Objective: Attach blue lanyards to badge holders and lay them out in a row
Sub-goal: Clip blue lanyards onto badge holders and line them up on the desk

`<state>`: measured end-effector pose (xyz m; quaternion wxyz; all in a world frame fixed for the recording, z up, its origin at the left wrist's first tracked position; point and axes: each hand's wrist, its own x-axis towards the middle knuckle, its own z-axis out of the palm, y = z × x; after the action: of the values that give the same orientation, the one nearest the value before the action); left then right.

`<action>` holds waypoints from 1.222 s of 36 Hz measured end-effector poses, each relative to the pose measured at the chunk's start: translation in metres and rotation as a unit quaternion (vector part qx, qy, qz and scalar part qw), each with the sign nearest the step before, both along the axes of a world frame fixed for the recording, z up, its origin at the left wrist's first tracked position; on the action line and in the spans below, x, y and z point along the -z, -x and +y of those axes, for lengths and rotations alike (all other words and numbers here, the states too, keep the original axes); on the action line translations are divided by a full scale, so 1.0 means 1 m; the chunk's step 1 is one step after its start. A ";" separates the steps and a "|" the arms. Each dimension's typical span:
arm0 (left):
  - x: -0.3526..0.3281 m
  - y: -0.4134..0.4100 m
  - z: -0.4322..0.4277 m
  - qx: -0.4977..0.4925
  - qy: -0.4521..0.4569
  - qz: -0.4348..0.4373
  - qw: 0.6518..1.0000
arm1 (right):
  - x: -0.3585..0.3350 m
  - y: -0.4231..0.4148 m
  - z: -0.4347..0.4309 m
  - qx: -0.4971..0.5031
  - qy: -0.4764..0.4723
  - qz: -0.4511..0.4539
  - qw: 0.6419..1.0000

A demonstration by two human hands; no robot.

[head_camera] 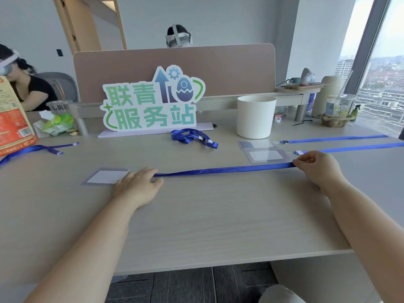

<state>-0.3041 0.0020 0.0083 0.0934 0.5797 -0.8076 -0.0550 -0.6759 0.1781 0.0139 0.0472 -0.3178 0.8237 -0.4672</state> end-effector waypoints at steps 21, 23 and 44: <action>0.000 0.026 0.026 0.204 -0.039 -0.063 0.976 | -0.004 -0.070 -0.028 -0.203 -0.032 0.251 0.946; 0.001 0.025 0.025 0.207 -0.046 -0.071 0.975 | -0.006 -0.087 -0.038 -0.270 -0.069 0.247 0.928; 0.000 0.054 0.041 0.249 -0.045 -0.043 0.966 | 0.001 -0.154 -0.094 -0.277 -0.131 0.329 0.893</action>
<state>-0.3580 0.0435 0.0083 0.0155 0.3657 -0.9264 -0.0882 -0.5223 0.0845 0.0126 -0.0582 -0.6593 0.7246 -0.1921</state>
